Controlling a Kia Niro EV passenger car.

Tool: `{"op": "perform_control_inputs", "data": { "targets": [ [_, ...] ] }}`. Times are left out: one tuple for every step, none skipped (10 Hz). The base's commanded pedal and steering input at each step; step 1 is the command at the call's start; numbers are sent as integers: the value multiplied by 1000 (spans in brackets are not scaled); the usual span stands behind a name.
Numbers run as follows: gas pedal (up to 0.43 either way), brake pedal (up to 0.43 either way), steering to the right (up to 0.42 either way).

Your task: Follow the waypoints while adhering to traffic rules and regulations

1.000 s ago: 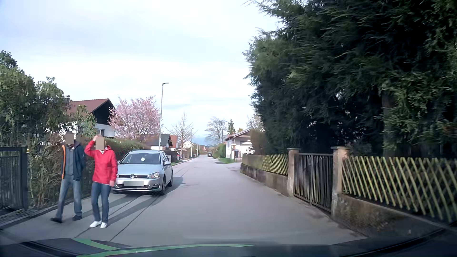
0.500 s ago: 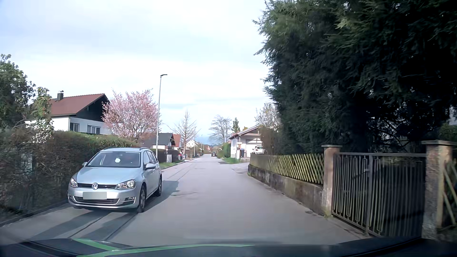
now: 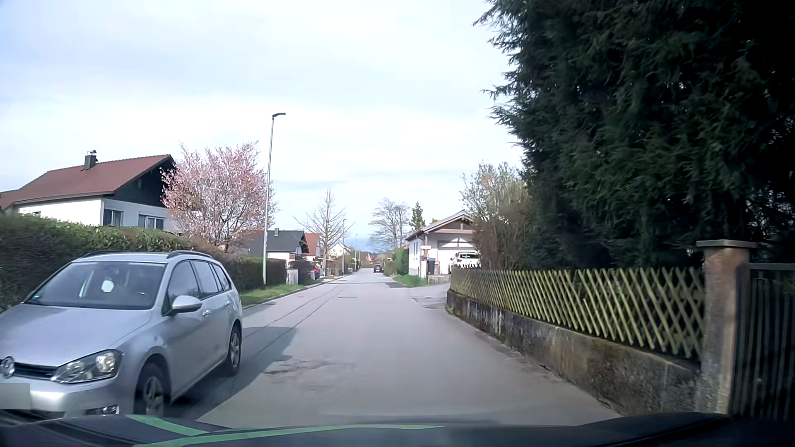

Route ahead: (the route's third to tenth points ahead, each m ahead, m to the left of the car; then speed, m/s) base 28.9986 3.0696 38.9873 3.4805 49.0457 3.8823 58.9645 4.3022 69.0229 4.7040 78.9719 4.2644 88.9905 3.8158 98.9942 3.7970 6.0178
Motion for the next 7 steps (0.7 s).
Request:
{"op": "perform_control_inputs", "data": {
  "targets": [
    [0,0,-18],
    [0,0,-19],
    [0,0,-18],
    [0,0,-19],
    [0,0,-19],
    [0,0,-19],
    [0,0,-19]
  ]
}}
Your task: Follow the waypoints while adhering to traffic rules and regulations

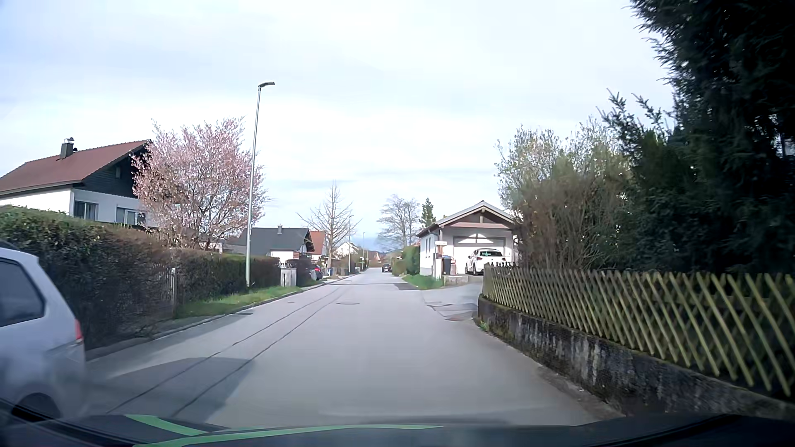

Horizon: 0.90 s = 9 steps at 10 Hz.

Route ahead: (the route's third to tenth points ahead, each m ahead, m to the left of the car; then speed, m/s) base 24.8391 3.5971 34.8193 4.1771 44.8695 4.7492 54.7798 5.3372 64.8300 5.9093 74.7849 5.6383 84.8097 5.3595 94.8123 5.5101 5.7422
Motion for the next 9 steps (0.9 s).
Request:
{"op": "perform_control_inputs", "data": {
  "targets": [
    [0,6,-19],
    [0,18,-19],
    [0,37,-19],
    [0,55,-19],
    [0,79,-19],
    [0,104,-19],
    [0,110,-19],
    [0,122,-19],
    [0,122,-19]
  ]
}}
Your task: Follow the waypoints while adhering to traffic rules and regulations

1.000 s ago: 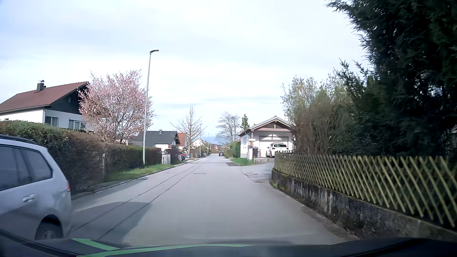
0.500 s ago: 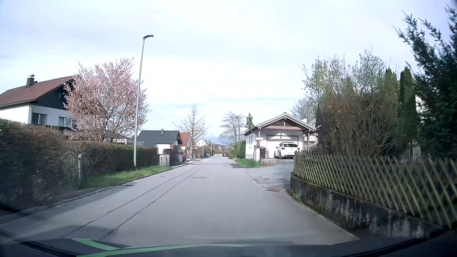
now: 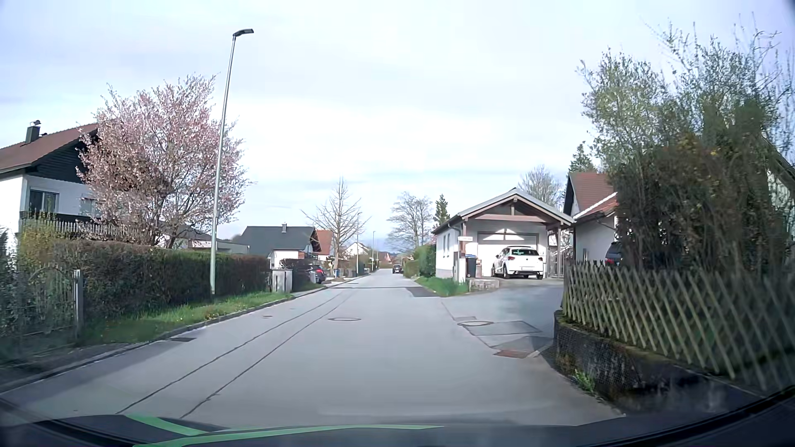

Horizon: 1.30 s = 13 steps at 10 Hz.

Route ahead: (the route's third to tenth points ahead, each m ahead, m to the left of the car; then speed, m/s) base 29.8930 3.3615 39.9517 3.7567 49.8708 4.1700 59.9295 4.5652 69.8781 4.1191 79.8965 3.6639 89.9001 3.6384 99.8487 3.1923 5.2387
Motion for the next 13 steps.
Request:
{"op": "perform_control_inputs", "data": {
  "targets": [
    [0,122,-18],
    [0,122,-18],
    [0,122,-18],
    [0,128,-17],
    [0,128,-16],
    [0,128,-16],
    [0,128,-16],
    [0,128,-16],
    [0,134,-15],
    [0,134,-14],
    [0,134,-14],
    [0,140,-14],
    [0,140,-14]
  ]
}}
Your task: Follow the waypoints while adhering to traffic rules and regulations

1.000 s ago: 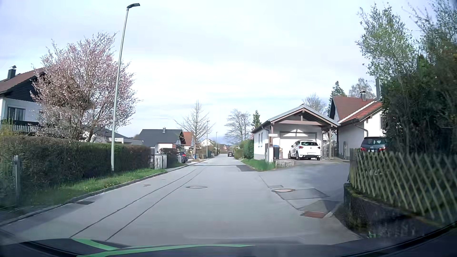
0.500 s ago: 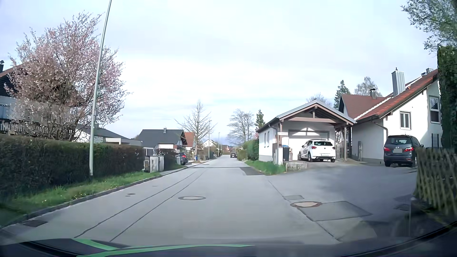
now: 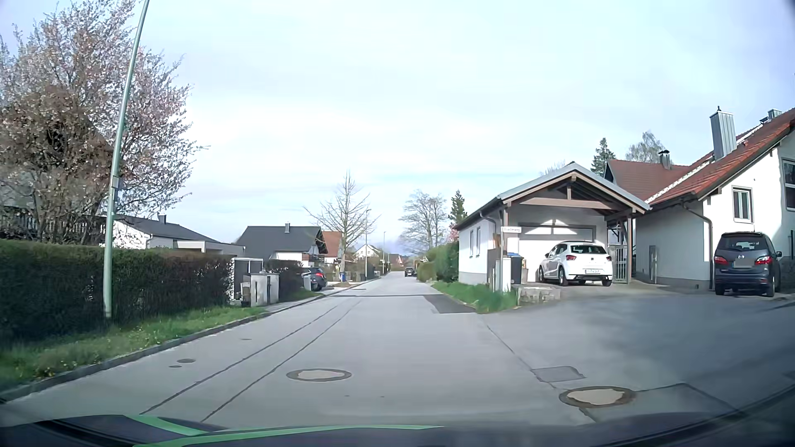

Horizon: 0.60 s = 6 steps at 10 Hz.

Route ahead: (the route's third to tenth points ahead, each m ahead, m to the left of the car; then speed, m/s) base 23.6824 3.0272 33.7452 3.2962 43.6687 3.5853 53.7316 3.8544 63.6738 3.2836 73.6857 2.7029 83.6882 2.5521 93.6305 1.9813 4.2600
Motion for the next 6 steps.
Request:
{"op": "perform_control_inputs", "data": {
  "targets": [
    [0,128,-14],
    [0,0,-13],
    [0,0,-13],
    [0,0,-13],
    [0,0,-13],
    [47,0,-13]
  ]
}}
